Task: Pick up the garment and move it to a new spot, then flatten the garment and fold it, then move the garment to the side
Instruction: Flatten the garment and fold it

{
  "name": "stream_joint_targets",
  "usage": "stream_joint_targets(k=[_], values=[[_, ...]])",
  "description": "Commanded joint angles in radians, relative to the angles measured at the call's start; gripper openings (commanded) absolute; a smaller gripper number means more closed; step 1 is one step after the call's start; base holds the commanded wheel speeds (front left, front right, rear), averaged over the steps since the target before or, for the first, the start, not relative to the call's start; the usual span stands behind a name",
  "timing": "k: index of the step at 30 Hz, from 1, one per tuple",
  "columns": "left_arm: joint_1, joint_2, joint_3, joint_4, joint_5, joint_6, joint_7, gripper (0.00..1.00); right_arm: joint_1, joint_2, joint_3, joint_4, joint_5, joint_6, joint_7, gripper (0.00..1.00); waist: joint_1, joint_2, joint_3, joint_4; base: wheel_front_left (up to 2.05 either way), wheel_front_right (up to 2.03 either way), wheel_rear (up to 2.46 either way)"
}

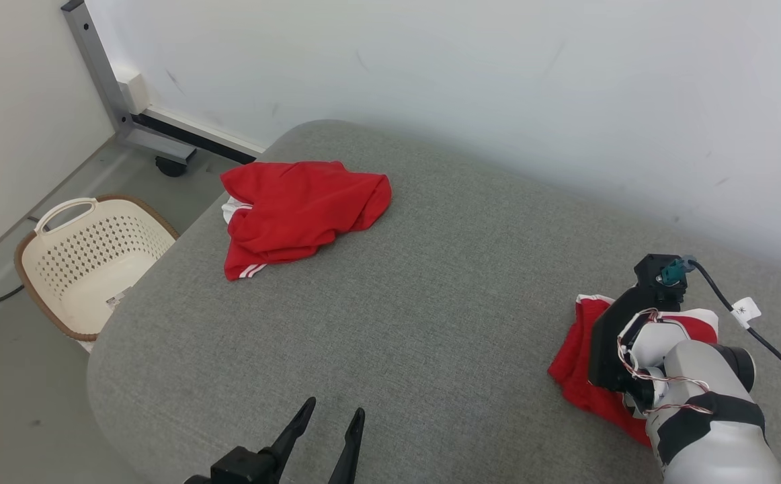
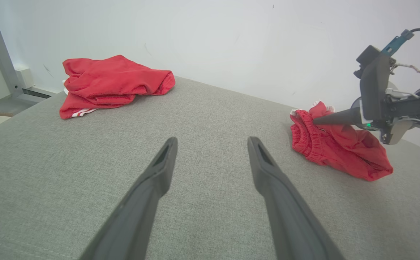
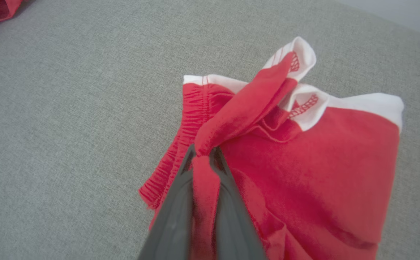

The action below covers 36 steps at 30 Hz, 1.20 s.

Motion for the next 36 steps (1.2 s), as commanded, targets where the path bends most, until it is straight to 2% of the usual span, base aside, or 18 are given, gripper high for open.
stream_joint_targets(k=[1,2,3,8,12,15,21,22,23,24,29,36], values=[[0.011,0.002,0.002,-0.003,-0.004,0.004,-0.008,1.00,-0.011,0.000,-0.003,0.014,-0.007,-0.002,-0.015,0.00,0.0001,0.0000,0.001,0.001,0.00,0.00,0.00],[0.013,0.003,0.002,-0.003,-0.005,0.006,-0.008,1.00,-0.020,0.000,-0.001,0.026,-0.010,-0.002,-0.029,0.36,0.0001,0.0000,0.000,0.000,0.00,0.00,0.00],[0.015,0.004,0.002,-0.002,-0.005,0.007,-0.009,1.00,-0.027,0.000,-0.005,0.039,-0.004,-0.002,-0.040,1.00,0.0001,0.0000,-0.002,-0.001,0.00,0.00,0.00],[0.020,0.008,-0.002,0.004,-0.009,0.005,-0.004,1.00,-0.076,0.000,0.055,0.095,0.097,-0.002,-0.121,1.00,0.0001,0.0000,-0.023,-0.016,0.00,0.00,0.00],[0.023,0.014,0.000,0.000,-0.013,0.008,-0.004,1.00,-0.109,0.000,0.125,0.089,0.200,-0.002,-0.174,1.00,0.0001,0.0000,-0.039,-0.045,0.00,0.00,0.00],[0.030,0.018,0.002,-0.005,-0.015,0.014,-0.005,1.00,-0.102,-0.011,0.121,0.065,0.185,-0.002,-0.201,1.00,0.0001,0.0000,-0.050,-0.066,0.00,0.00,0.00],[0.041,0.025,0.002,-0.013,-0.020,0.020,-0.007,1.00,-0.018,-0.096,0.073,0.052,0.074,-0.002,-0.182,1.00,0.0001,0.0000,-0.064,-0.090,0.00,0.00,0.00],[0.041,0.025,0.002,-0.014,-0.020,0.021,-0.007,1.00,-0.003,-0.103,0.061,0.051,0.052,-0.002,-0.174,0.49,0.0001,0.0000,-0.065,-0.092,0.00,0.00,0.00],[0.040,0.026,0.001,-0.015,-0.021,0.021,-0.007,1.00,0.013,-0.104,0.048,0.050,0.038,-0.002,-0.169,0.22,0.0001,0.0000,-0.064,-0.095,0.00,0.00,0.00],[0.040,0.025,0.001,-0.016,-0.022,0.022,-0.008,1.00,0.029,-0.103,0.036,0.049,0.023,-0.002,-0.165,0.00,0.0001,0.0000,-0.064,-0.096,0.00,0.00,0.00],[0.032,0.020,-0.005,-0.014,-0.025,0.019,-0.009,1.00,0.083,-0.063,-0.003,0.056,-0.017,-0.002,-0.152,0.00,0.0001,0.0000,-0.057,-0.097,0.00,0.00,0.00],[0.019,0.015,-0.011,-0.006,-0.026,0.011,-0.014,1.00,0.077,-0.020,-0.010,0.069,-0.059,-0.002,-0.163,0.00,0.0001,0.0000,-0.051,-0.068,0.00,0.00,0.00]])
